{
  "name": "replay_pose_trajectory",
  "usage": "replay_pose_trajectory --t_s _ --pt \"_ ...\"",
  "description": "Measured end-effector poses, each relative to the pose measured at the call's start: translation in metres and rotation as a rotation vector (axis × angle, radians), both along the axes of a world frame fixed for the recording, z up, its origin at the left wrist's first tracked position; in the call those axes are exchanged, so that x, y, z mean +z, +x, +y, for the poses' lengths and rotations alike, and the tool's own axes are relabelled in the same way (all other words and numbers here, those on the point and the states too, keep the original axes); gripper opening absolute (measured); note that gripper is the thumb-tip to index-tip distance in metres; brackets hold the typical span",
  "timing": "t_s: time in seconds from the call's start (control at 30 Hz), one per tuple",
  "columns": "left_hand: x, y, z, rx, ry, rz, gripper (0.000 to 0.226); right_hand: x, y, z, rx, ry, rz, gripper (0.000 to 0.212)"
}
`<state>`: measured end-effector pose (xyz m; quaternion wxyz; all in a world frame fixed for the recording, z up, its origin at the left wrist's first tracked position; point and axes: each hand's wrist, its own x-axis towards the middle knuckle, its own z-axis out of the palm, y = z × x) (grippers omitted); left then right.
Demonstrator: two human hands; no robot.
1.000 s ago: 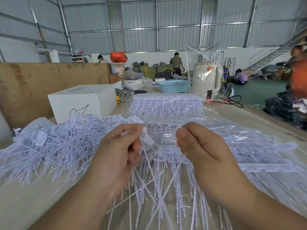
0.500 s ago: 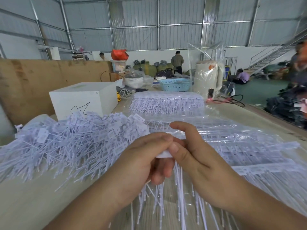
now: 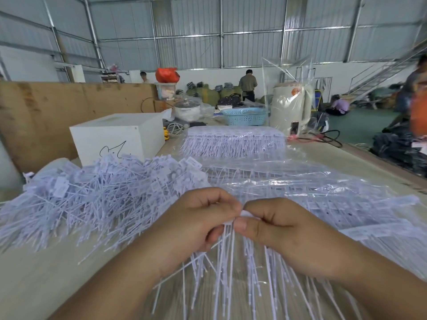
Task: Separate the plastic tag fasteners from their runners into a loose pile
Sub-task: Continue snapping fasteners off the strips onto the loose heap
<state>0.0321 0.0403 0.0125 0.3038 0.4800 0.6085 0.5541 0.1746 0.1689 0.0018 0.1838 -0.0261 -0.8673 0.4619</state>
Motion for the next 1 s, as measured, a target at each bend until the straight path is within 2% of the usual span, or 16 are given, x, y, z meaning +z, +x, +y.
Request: replay_pose_trajectory --t_s 0.07,0.13,0.2,0.33,0.43,0.53,0.6,0.7,0.77,0.87,1.0 --pt "-0.001 0.001 0.0 0.019 0.02 0.04 0.021 0.0 -0.002 -0.001 -0.016 0.028 0.024 0.041" --pt "0.001 0.006 0.002 0.074 0.1 -0.015 0.02 0.001 -0.004 -0.005 -0.084 0.06 0.09 0.049" --pt "0.001 0.013 0.005 0.148 0.191 -0.14 0.017 0.002 -0.006 -0.012 -0.184 0.104 0.189 0.051" --pt "0.005 0.033 0.011 0.192 0.33 -0.498 0.013 0.005 -0.014 -0.027 -0.339 0.143 0.382 0.037" --pt "0.007 0.039 0.011 0.183 0.341 -0.724 0.022 0.005 -0.016 -0.032 -0.418 0.21 0.436 0.037" --pt "0.008 0.009 0.007 0.294 0.356 -0.896 0.017 0.007 -0.011 -0.026 -0.472 0.115 0.54 0.039" --pt "0.008 -0.01 0.002 0.338 0.342 -0.795 0.022 0.008 -0.006 -0.02 -0.413 0.052 0.549 0.038" --pt "0.0 -0.001 0.007 0.261 0.218 -0.286 0.022 0.004 -0.007 -0.017 -0.268 0.081 0.355 0.014" --pt "-0.003 0.013 0.008 0.097 0.193 -0.105 0.018 -0.001 -0.01 -0.016 -0.165 0.057 0.239 0.035" --pt "-0.001 0.016 0.005 -0.078 0.166 -0.118 0.022 -0.002 -0.009 -0.013 -0.072 0.008 0.211 0.058" --pt "0.002 0.014 0.003 -0.158 0.124 -0.275 0.025 -0.001 -0.007 -0.012 -0.04 0.05 0.2 0.062"
